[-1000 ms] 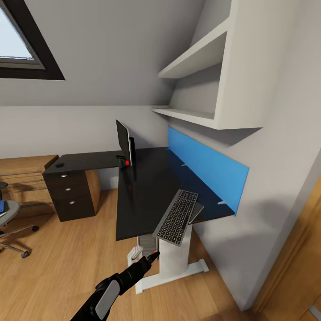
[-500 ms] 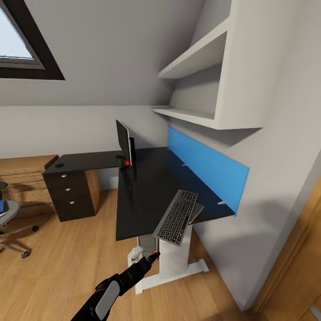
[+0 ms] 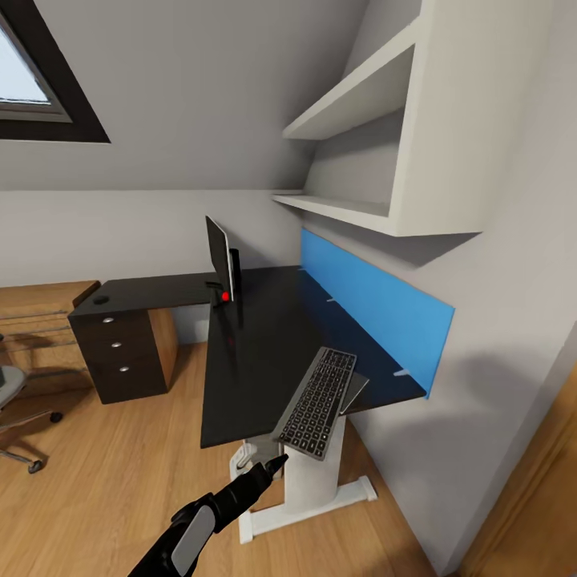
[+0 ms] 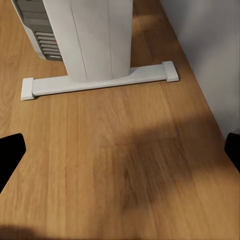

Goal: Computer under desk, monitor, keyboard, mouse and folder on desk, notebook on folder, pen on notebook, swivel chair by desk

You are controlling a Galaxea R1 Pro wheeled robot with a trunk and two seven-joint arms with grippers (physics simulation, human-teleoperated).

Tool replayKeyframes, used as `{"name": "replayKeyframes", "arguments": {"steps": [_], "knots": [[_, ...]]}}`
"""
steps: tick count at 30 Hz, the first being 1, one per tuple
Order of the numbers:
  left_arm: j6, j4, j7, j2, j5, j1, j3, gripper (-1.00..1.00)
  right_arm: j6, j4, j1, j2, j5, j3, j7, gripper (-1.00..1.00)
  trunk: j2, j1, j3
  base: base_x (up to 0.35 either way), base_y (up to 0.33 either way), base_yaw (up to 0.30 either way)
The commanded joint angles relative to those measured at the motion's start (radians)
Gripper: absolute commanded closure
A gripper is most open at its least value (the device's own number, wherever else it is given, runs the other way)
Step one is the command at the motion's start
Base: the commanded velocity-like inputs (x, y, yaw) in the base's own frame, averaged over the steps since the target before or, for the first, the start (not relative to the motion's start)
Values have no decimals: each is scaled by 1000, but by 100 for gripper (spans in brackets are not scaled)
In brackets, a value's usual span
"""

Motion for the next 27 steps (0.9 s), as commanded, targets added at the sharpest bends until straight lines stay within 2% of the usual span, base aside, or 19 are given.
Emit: {"name": "replayKeyframes", "arguments": {"steps": [1, 9, 15, 27], "knots": [[9, 0, 0, 0, 11, 0, 0, -100, -4, 2, -1, 0, 9, -8, 1, -100, -1, 0, -1, 22, -4, 0], [9, 0, -4, 0, 11, 0, 1, -100, -4, 2, -1, 0, 9, -8, 3, -100, -1, 0, -1, 102, -1, 0], [10, 9, -46, 0, 12, 0, 1, -100, -4, 2, -1, 0, 9, -8, 3, -100, -1, 0, -1, 222, 0, 0], [10, 24, -62, 0, 12, 0, 1, -100, -4, 2, -1, 0, 9, -8, 3, -100, -1, 0, -1, 31, -24, 0]]}}
